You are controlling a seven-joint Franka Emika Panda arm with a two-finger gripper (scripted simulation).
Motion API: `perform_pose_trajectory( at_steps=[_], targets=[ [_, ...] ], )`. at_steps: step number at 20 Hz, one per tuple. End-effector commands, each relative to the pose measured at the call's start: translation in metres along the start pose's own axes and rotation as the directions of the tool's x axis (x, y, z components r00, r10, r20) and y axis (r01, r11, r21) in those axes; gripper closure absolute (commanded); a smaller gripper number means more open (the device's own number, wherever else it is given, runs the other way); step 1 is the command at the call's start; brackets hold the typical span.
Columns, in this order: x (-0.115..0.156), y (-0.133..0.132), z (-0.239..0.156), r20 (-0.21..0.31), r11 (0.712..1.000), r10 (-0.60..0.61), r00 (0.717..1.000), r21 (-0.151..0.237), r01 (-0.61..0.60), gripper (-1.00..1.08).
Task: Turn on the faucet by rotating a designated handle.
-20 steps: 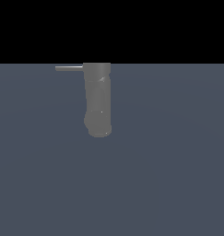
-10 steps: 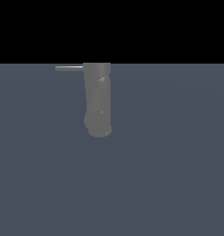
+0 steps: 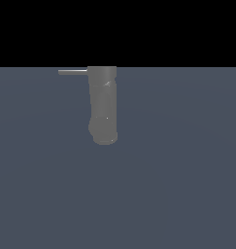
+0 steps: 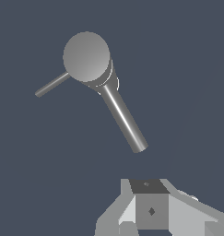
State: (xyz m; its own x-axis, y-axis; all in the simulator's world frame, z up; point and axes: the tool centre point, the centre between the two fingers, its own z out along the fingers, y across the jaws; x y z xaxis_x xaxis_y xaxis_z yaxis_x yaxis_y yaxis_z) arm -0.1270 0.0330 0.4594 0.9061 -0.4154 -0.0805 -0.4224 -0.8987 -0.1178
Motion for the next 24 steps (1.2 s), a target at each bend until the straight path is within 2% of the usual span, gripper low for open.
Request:
perform_pose_trajectory(
  at_steps=[1, 6, 12, 18, 24],
  targets=[
    [0.011, -0.011, 0.006, 0.003, 0.998, 0.060, 0.998, 0.001, -0.060, 1.08],
    [0.033, -0.032, 0.021, 0.007, 0.984, 0.177, 0.984, -0.001, -0.177, 1.08],
    [0.057, -0.057, 0.041, 0.005, 0.949, 0.315, 0.949, -0.009, -0.315, 1.08],
    [0.080, -0.083, 0.066, -0.006, 0.895, 0.445, 0.895, -0.019, -0.445, 1.08],
    [0.100, -0.109, 0.093, -0.026, 0.824, 0.565, 0.825, -0.026, -0.565, 1.08]
  ],
)
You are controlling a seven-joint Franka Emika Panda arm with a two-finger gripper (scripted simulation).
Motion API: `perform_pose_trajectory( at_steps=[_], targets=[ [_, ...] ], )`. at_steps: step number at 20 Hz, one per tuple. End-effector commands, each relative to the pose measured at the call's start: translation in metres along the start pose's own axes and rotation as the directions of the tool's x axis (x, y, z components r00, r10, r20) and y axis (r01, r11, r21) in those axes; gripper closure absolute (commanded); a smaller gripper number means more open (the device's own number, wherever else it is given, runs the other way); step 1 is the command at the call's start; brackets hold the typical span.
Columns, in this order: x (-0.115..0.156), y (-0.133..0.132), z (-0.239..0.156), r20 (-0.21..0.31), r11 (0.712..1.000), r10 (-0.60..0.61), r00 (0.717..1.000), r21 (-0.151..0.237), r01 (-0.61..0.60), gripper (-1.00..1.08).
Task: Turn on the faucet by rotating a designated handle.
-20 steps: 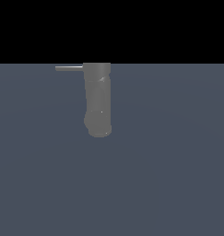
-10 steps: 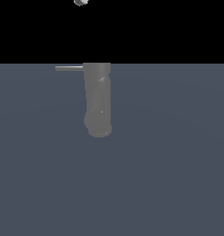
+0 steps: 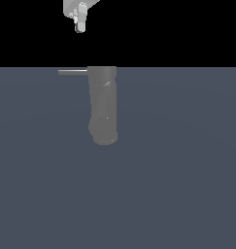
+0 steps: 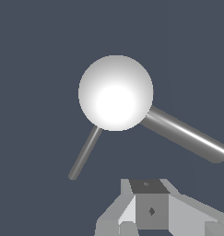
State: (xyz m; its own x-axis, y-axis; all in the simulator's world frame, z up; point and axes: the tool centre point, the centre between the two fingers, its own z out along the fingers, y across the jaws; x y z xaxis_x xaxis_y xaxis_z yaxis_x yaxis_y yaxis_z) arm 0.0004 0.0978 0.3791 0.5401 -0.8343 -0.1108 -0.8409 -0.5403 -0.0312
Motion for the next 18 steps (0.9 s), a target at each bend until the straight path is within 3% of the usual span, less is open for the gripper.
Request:
perform_pose_trajectory(
  at_steps=[1, 8, 18],
  targets=[
    [0.001, -0.014, 0.012, -0.009, 0.998, 0.059, 0.998, -0.003, -0.059, 1.08],
    [0.000, -0.051, 0.047, -0.041, 0.976, 0.215, 0.976, -0.006, -0.216, 1.08],
    [-0.005, -0.093, 0.093, -0.090, 0.920, 0.390, 0.916, 0.009, -0.391, 1.08]
  ],
)
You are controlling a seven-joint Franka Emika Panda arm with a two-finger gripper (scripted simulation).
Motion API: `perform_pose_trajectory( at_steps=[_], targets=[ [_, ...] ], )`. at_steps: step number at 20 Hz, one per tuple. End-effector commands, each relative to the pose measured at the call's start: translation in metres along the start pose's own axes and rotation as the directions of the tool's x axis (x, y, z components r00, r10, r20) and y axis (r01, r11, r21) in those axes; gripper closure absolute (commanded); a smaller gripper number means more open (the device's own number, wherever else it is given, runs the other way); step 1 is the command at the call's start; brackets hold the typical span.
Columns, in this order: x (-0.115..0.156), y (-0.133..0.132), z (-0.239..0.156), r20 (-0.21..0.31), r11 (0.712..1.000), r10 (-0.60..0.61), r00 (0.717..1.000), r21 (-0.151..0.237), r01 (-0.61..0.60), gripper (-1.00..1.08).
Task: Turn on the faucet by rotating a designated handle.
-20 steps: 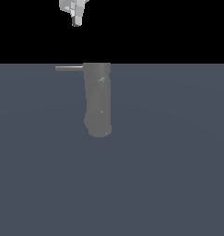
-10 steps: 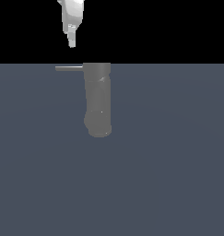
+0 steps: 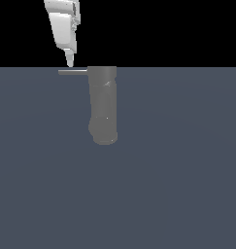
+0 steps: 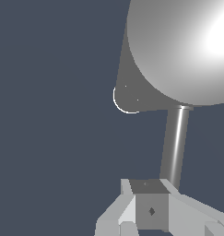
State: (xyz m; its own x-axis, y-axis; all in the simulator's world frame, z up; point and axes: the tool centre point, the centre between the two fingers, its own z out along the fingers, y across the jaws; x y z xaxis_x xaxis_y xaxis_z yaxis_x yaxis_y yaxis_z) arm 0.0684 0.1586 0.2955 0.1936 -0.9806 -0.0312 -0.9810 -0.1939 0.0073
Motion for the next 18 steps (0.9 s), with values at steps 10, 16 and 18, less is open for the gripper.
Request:
perform_pose_trajectory(
  at_steps=[10, 16, 18],
  targets=[
    [-0.014, -0.018, 0.025, -0.030, 0.995, 0.099, 0.995, 0.010, -0.098, 1.08],
    [-0.015, -0.018, 0.026, -0.030, 0.995, 0.100, 0.995, 0.010, -0.099, 1.08],
    [-0.015, -0.014, 0.026, -0.030, 0.995, 0.100, 0.995, 0.010, -0.099, 1.08]
  ],
)
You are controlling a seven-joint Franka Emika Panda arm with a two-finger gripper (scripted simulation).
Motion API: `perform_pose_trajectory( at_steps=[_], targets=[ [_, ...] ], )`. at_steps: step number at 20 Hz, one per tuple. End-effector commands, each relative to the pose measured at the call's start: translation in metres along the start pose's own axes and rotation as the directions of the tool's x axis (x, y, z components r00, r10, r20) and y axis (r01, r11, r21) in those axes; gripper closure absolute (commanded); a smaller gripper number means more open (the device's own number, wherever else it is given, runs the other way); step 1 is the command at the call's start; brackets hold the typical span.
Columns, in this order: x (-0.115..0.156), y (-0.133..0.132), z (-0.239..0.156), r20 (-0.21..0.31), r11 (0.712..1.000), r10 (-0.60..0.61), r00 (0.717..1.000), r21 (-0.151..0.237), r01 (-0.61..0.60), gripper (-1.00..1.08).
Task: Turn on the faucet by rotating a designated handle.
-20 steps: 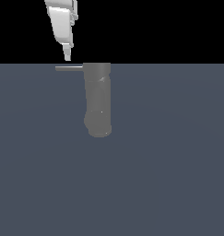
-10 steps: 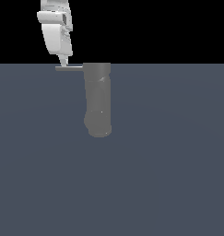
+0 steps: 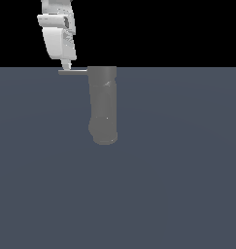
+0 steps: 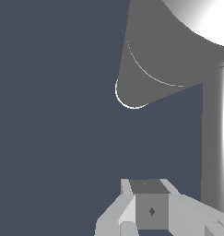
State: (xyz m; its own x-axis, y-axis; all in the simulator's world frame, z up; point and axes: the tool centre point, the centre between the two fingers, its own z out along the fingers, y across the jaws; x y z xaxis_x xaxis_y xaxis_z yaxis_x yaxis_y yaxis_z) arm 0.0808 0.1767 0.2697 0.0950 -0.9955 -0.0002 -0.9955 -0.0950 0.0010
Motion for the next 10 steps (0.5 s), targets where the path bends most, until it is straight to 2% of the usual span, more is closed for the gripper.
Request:
perform_pose_trajectory(
  at_steps=[1, 10],
  targets=[
    [0.000, 0.005, 0.000, 0.000, 1.000, 0.000, 1.000, 0.000, 0.000, 1.08],
    [0.001, 0.027, 0.000, 0.000, 1.000, 0.000, 1.000, 0.000, 0.000, 1.08]
  ],
)
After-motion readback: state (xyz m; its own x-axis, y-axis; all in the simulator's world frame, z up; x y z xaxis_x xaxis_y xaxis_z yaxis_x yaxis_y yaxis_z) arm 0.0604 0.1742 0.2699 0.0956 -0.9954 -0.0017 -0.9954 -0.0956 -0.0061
